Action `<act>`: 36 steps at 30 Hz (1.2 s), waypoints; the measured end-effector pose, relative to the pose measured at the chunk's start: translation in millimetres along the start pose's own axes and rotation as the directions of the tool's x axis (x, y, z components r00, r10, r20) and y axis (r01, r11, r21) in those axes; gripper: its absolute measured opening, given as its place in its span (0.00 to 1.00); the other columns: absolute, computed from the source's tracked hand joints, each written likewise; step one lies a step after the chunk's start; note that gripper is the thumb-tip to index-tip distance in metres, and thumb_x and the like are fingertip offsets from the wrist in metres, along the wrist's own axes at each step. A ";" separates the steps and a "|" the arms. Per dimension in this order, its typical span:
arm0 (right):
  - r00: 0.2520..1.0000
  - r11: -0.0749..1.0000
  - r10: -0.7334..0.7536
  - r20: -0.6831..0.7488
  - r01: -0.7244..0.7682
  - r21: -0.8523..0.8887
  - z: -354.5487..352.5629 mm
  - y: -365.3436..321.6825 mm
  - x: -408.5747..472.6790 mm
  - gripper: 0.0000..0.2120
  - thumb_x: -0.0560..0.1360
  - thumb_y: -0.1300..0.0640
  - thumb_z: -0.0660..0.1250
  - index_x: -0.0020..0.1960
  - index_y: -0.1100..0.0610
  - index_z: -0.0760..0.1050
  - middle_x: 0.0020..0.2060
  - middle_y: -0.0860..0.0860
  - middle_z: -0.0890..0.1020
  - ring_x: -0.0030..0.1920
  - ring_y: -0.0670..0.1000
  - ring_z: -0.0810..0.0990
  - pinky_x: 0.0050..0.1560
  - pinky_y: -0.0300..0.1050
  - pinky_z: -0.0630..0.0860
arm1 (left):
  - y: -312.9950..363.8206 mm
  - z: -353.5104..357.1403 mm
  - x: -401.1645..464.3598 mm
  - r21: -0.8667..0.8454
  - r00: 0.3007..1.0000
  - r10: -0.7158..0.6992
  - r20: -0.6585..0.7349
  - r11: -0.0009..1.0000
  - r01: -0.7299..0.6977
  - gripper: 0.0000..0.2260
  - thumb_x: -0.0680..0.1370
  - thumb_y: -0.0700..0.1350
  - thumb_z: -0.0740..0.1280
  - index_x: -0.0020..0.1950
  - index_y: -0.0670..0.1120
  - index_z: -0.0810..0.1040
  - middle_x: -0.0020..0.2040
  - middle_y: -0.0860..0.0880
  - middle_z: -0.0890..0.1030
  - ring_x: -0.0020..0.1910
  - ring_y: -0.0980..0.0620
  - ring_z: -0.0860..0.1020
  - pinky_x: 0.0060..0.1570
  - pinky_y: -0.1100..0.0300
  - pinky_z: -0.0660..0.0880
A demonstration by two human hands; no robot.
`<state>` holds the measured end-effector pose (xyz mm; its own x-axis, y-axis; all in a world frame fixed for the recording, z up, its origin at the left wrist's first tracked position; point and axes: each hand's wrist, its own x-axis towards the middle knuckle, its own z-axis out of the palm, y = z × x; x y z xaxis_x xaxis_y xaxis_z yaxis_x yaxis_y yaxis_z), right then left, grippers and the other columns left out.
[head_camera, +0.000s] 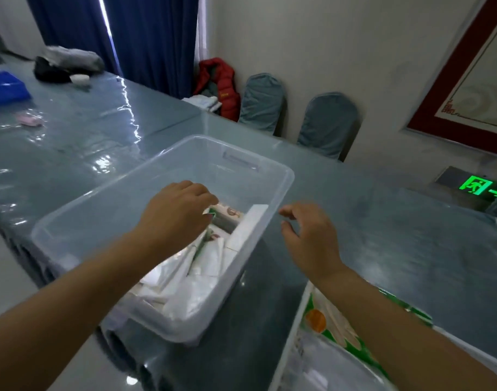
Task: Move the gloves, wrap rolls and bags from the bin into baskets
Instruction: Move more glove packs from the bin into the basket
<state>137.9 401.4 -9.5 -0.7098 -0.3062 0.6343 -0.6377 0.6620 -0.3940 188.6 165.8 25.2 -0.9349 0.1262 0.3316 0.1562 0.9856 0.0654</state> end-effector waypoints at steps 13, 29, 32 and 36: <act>0.588 0.974 0.143 0.796 0.059 -0.218 219.1 -98.8 93.0 0.12 0.76 0.54 0.61 0.58 0.50 0.75 0.57 0.52 0.78 0.56 0.56 0.76 0.51 0.47 0.72 | -211.2 25.7 24.8 -0.008 0.982 0.059 0.179 0.998 -0.058 0.18 0.74 0.48 0.67 0.63 0.51 0.75 0.64 0.51 0.75 0.64 0.48 0.69 0.60 0.54 0.68; 0.127 0.799 0.012 0.992 0.596 -0.086 257.1 -87.7 66.1 0.25 0.77 0.41 0.55 0.72 0.46 0.60 0.74 0.54 0.60 0.70 0.58 0.59 0.61 0.56 0.63 | -228.7 43.8 21.4 -0.229 0.982 0.043 0.184 0.973 0.000 0.14 0.76 0.46 0.62 0.61 0.53 0.76 0.59 0.57 0.78 0.68 0.52 0.62 0.60 0.56 0.70; 0.122 0.796 0.043 0.992 0.596 -0.108 254.9 -86.5 70.8 0.23 0.76 0.40 0.56 0.67 0.46 0.67 0.66 0.56 0.68 0.62 0.59 0.66 0.54 0.54 0.65 | -228.8 44.7 22.9 -0.236 0.986 0.043 0.161 0.972 -0.004 0.13 0.77 0.46 0.62 0.60 0.52 0.77 0.58 0.56 0.79 0.68 0.51 0.63 0.59 0.57 0.69; 0.297 0.680 -0.226 0.928 0.730 -0.068 271.6 -97.8 77.6 0.13 0.76 0.47 0.62 0.51 0.53 0.79 0.51 0.54 0.78 0.50 0.56 0.75 0.47 0.48 0.67 | -228.6 45.7 22.8 -0.242 0.991 0.030 0.129 0.970 0.002 0.13 0.77 0.45 0.62 0.59 0.52 0.78 0.57 0.56 0.80 0.68 0.53 0.63 0.56 0.59 0.70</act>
<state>63.9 127.1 -102.4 -0.3441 -0.8754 -0.3397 -0.9316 0.2731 0.2400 117.0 -51.5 -25.2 -0.9633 0.1690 0.2087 0.2263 0.9293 0.2918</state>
